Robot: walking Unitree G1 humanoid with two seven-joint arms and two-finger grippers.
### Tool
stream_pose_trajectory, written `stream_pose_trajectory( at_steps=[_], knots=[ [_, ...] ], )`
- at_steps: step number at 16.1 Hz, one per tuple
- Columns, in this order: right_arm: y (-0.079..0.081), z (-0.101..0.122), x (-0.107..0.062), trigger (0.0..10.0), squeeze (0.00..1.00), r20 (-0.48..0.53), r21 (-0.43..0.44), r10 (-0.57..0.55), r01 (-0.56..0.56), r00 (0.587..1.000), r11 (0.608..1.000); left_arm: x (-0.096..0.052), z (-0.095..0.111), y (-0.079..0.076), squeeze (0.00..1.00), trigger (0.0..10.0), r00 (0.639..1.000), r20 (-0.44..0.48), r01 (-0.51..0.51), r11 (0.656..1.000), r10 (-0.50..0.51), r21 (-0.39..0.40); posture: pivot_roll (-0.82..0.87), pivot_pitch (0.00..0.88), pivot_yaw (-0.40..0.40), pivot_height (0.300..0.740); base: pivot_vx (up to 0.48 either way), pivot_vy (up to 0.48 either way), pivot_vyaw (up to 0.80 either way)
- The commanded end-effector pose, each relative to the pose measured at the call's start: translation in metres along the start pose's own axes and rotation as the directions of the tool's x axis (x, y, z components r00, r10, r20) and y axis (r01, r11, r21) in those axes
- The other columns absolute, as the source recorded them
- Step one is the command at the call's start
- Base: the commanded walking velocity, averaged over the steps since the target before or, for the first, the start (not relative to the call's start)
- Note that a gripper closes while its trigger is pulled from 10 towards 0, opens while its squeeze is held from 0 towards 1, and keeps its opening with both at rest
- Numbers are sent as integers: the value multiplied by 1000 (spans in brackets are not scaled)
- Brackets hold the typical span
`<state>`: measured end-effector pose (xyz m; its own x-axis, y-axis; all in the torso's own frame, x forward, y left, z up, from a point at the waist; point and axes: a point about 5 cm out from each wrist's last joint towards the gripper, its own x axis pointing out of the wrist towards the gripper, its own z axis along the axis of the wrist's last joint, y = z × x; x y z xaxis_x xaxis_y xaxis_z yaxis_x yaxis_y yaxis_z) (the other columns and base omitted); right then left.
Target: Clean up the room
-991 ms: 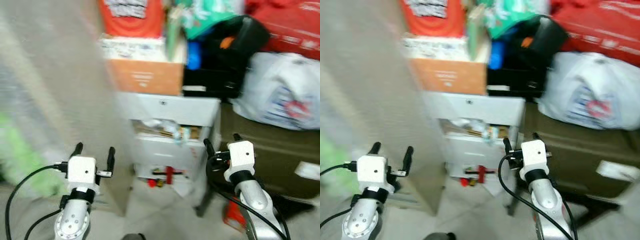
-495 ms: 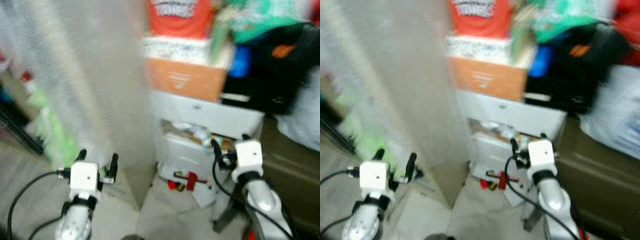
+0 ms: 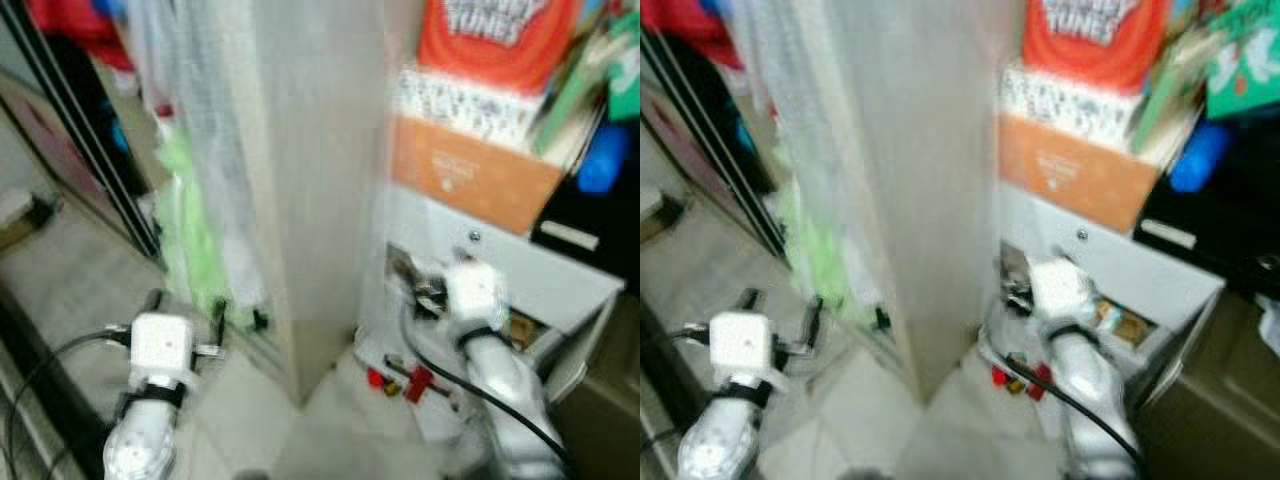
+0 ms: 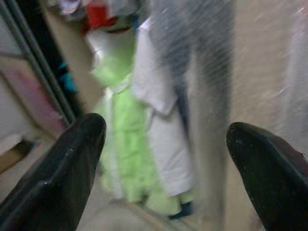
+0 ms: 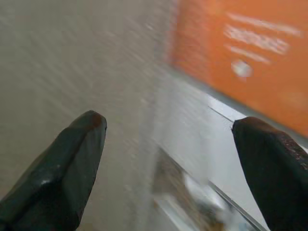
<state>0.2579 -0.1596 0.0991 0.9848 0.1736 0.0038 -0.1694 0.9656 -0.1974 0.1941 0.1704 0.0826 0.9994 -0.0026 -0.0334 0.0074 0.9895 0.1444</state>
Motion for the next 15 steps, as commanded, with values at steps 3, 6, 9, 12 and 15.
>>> stream_pose_trajectory(
  at_steps=[3, 6, 9, 12, 15],
  knots=[
    [-7, -4, -4, 10000, 0, -17, 0, -16, 16, 1000, 1000, 1, 2, -3, 0, 10000, 1000, 8, -14, 1000, 14, -3, -9, 0, 17, 740, 0, 0, 800],
    [-6, -5, -3, 10000, 0, -16, 6, -9, 9, 1000, 1000, 6, 1, -2, 0, 10000, 1000, 9, -26, 1000, 26, -4, -15, 0, 22, 740, 0, 0, 800],
    [-8, -4, -3, 10000, 0, -13, 2, -14, 14, 1000, 1000, 6, 1, 1, 0, 10000, 998, -6, -58, 998, 58, -22, -16, 0, 23, 740, 0, 0, 800],
    [-11, -5, -13, 10000, 0, -20, -6, -20, 20, 1000, 1000, -1, -4, 6, 0, 10000, 996, -32, -86, 996, 85, -33, -10, 0, 19, 740, 0, 0, 800],
    [-11, -11, -25, 10000, 0, -46, -9, -10, 10, 999, 1000, -11, -8, 3, 0, 10000, 996, -51, -73, 997, 72, -24, -13, 0, 17, 740, 0, 0, 800]
  ],
)
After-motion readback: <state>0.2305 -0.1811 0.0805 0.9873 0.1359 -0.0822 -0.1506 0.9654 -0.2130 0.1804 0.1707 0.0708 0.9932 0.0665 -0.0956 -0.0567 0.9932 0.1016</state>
